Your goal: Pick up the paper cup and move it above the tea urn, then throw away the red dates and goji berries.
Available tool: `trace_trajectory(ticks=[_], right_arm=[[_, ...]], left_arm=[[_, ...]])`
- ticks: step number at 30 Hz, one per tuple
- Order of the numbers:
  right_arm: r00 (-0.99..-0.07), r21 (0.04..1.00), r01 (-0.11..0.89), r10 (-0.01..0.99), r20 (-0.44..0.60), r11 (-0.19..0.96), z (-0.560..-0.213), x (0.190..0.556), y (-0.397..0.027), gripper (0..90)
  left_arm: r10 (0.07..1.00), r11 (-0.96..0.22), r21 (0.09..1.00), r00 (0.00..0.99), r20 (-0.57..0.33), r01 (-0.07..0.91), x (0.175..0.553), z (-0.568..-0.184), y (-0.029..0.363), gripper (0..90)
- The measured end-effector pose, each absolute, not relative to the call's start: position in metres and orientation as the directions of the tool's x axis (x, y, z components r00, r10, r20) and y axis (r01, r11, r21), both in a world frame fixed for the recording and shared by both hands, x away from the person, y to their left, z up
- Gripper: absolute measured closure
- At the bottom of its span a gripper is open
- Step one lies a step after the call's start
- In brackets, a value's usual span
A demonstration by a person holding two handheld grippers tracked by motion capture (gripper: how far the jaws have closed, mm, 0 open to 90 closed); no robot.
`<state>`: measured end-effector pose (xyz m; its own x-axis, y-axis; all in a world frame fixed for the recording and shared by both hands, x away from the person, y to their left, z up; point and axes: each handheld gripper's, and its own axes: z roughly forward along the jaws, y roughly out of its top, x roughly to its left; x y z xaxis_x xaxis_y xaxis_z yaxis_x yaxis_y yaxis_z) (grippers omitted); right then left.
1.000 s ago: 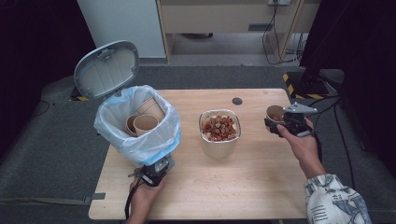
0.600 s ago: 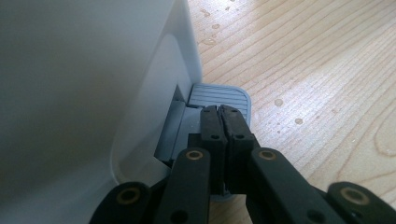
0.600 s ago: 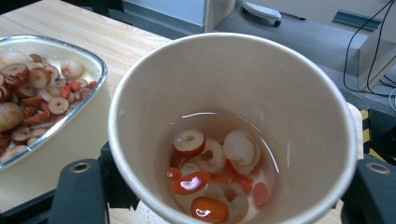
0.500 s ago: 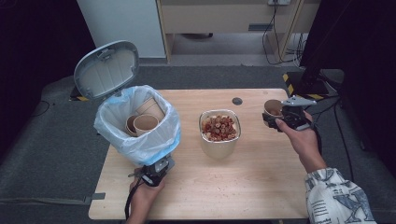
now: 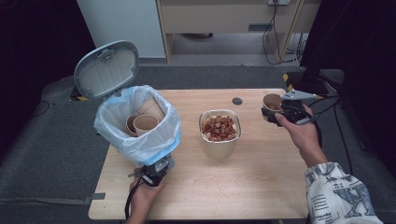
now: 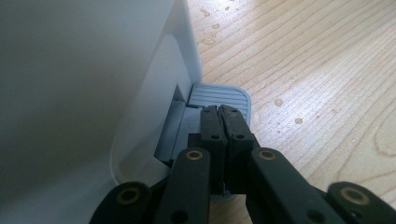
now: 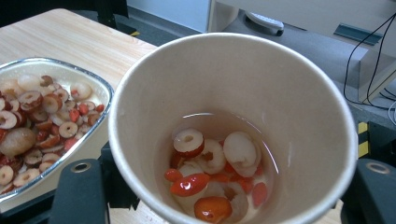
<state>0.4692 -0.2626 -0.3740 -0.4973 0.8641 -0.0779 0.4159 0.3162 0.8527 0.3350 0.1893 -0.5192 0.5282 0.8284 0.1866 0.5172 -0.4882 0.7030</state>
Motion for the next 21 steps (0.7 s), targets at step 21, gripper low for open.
trace_trajectory(ticks=[21], right_arm=[[-0.52, 0.85, 0.38, 0.845, -0.13, 0.364, -0.361, 0.491, -0.255, 29.8]], left_arm=[[0.83, -0.485, 0.705, 0.527, 0.184, 0.517, 0.335, -0.519, 0.19, 87.6]])
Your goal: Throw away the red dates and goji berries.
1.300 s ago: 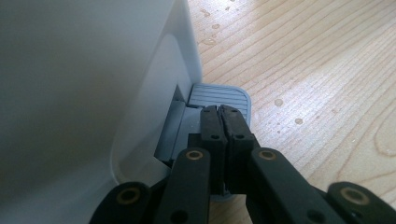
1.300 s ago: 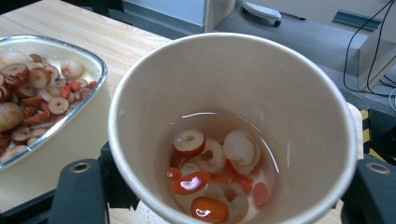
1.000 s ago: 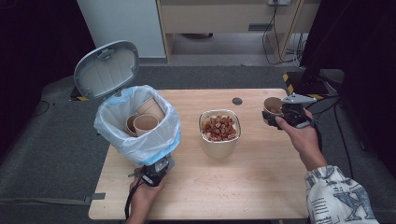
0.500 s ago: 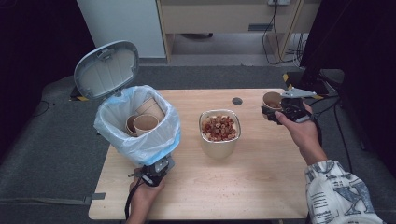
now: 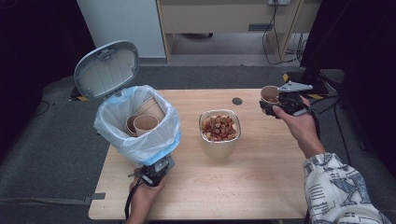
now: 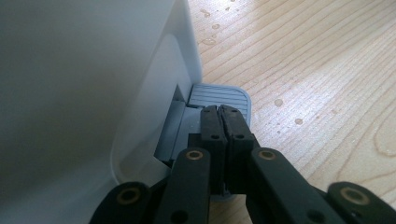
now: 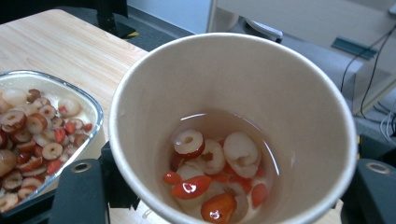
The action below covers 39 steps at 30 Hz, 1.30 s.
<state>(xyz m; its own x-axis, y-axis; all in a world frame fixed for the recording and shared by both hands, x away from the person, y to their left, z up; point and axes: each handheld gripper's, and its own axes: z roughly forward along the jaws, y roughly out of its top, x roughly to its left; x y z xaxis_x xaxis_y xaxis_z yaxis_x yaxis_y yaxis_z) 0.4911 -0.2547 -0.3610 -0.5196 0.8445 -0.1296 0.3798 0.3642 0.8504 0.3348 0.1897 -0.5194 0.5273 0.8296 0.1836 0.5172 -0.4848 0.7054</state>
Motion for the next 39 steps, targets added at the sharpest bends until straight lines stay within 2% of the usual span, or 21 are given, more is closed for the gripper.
trace_trajectory(ticks=[14, 39], right_arm=[[-0.593, 0.854, 0.297, 0.783, -0.186, 0.428, -0.345, 0.509, -0.237, 29.8], [-0.657, 0.834, 0.208, 0.705, -0.268, 0.511, -0.334, 0.507, -0.204, 29.9]], left_arm=[[0.835, -0.473, 0.71, 0.523, 0.171, 0.522, 0.336, -0.52, 0.19, 87.7], [0.835, -0.473, 0.71, 0.523, 0.172, 0.521, 0.336, -0.52, 0.19, 87.7]])
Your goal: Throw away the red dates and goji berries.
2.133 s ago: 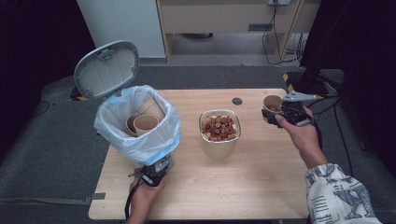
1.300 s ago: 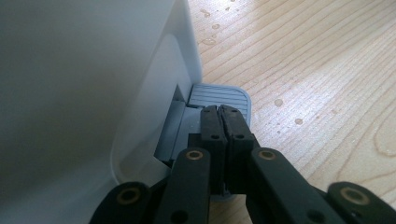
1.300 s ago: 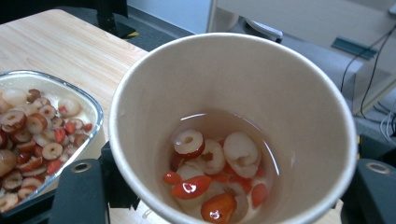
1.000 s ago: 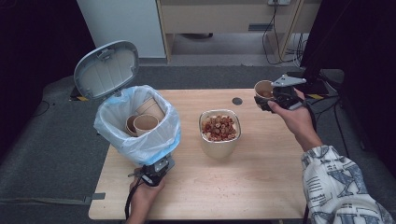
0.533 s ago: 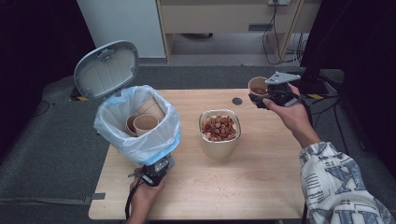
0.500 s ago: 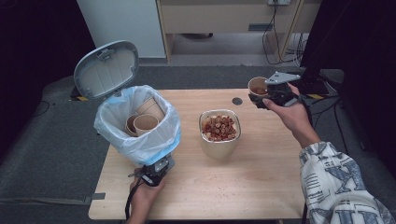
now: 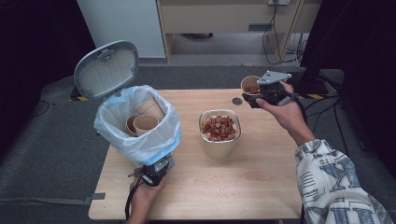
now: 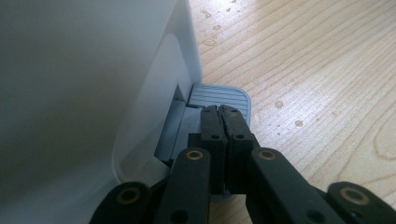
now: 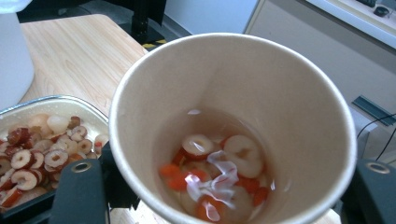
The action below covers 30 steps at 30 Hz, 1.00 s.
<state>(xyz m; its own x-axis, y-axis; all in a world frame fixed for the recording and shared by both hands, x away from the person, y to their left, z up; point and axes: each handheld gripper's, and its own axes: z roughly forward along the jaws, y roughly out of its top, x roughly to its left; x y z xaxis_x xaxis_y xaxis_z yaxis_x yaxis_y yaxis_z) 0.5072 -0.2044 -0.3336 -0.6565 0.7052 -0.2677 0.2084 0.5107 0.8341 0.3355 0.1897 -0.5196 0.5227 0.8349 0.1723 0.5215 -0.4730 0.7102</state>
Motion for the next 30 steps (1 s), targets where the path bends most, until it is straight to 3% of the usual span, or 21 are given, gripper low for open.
trace_trajectory(ticks=[11, 30], right_arm=[[-0.655, 0.831, 0.216, 0.707, -0.266, 0.512, -0.333, 0.51, -0.198, 29.9], [-0.703, 0.816, 0.135, 0.635, -0.32, 0.562, -0.333, 0.508, -0.171, 29.7]], left_arm=[[0.836, -0.47, 0.712, 0.521, 0.17, 0.522, 0.336, -0.52, 0.189, 87.7], [0.838, -0.466, 0.717, 0.519, 0.169, 0.518, 0.335, -0.52, 0.188, 87.7]])
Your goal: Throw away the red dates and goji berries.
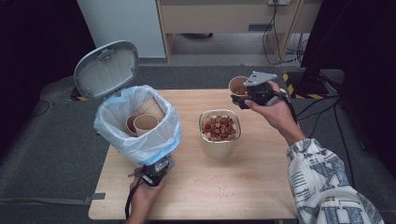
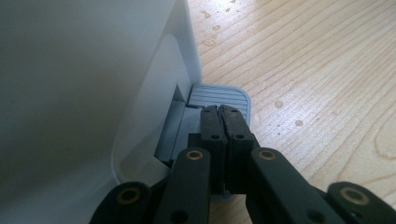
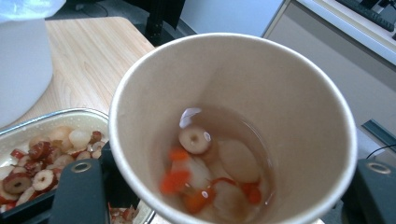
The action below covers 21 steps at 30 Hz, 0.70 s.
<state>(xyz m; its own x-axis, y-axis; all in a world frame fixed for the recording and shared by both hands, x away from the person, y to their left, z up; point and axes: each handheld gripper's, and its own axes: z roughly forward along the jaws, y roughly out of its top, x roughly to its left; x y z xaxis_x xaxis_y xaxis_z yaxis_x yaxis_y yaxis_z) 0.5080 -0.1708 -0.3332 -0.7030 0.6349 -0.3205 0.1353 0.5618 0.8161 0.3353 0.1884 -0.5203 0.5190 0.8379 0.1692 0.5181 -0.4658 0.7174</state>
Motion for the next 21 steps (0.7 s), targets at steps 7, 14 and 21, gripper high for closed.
trace_trajectory(ticks=[7, 14, 21], right_arm=[[-0.719, 0.813, 0.07, 0.594, -0.361, 0.578, -0.333, 0.509, -0.16, 29.8], [-0.717, 0.772, 0.01, 0.543, -0.437, 0.635, -0.334, 0.506, -0.155, 29.8], [-0.695, 0.759, -0.027, 0.534, -0.482, 0.65, -0.329, 0.505, -0.155, 29.9]], left_arm=[[0.836, -0.468, 0.715, 0.523, 0.168, 0.52, 0.336, -0.52, 0.19, 87.7], [0.837, -0.465, 0.717, 0.521, 0.166, 0.519, 0.336, -0.52, 0.189, 87.7], [0.838, -0.463, 0.719, 0.521, 0.164, 0.519, 0.336, -0.52, 0.189, 87.7]])
